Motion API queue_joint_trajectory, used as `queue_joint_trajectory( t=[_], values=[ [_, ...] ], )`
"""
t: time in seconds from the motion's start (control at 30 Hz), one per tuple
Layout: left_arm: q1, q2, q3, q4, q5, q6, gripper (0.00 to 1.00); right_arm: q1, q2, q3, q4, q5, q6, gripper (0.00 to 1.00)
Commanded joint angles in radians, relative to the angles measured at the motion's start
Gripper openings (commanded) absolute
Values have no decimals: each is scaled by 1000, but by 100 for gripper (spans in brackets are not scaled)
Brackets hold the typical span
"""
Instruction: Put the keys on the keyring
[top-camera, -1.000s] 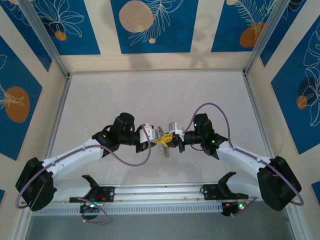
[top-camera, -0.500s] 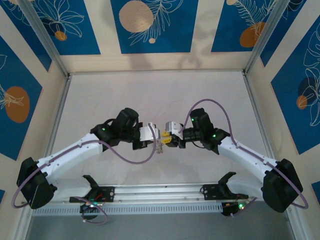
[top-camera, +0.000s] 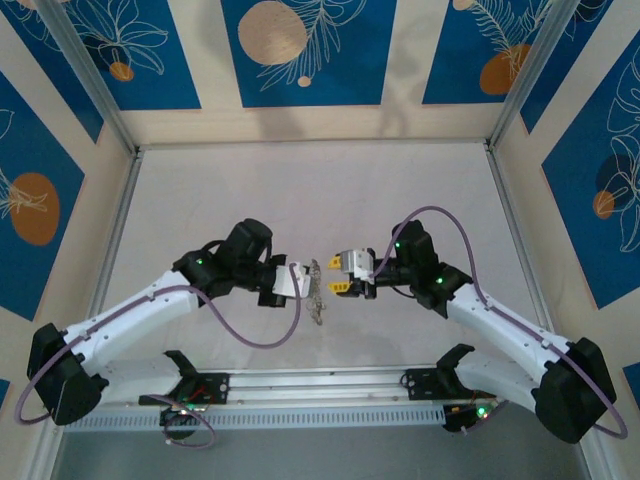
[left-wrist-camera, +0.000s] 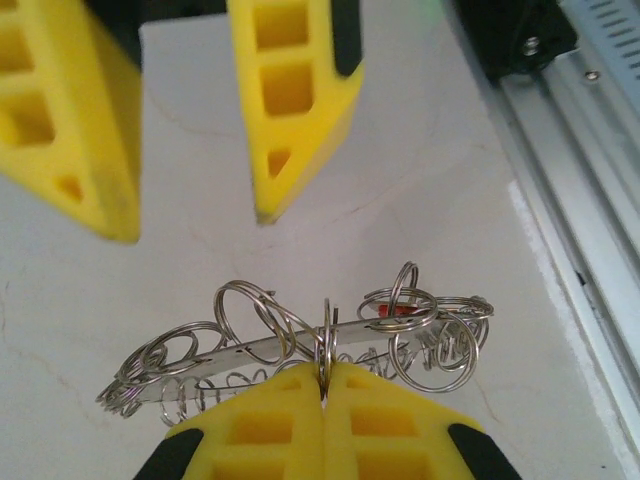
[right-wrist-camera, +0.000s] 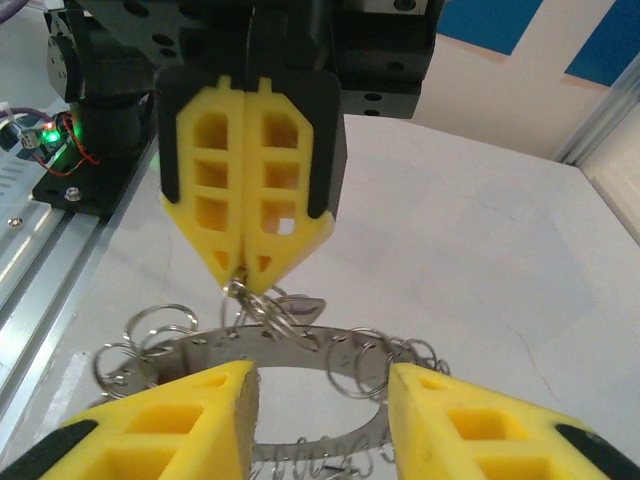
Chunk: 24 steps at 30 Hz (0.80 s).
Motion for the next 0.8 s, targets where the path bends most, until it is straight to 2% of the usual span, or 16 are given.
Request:
queue_joint_trajectory(
  t=[0.0, 0.17, 0.47, 0.53, 0.63, 0.77],
  values=[
    [-11, -11, 9, -4, 101, 62, 0, 22, 19, 7, 17, -49, -64, 42],
    [-11, 0, 21, -8, 121, 67, 0, 68, 46, 25, 7, -40, -91, 39],
    [-10, 12, 31, -12, 113, 61, 0, 112, 91, 36, 1, -42, -63, 18],
    [-11, 11, 30, -13, 99, 60, 0, 110, 91, 33, 15, -37, -27, 12],
    [-11, 0, 22, -16, 71, 66, 0, 89, 85, 29, 17, -40, 40, 9],
    [-11, -14, 11, -17, 33, 75, 0, 58, 61, -9, 70, -56, 167, 10]
  ],
)
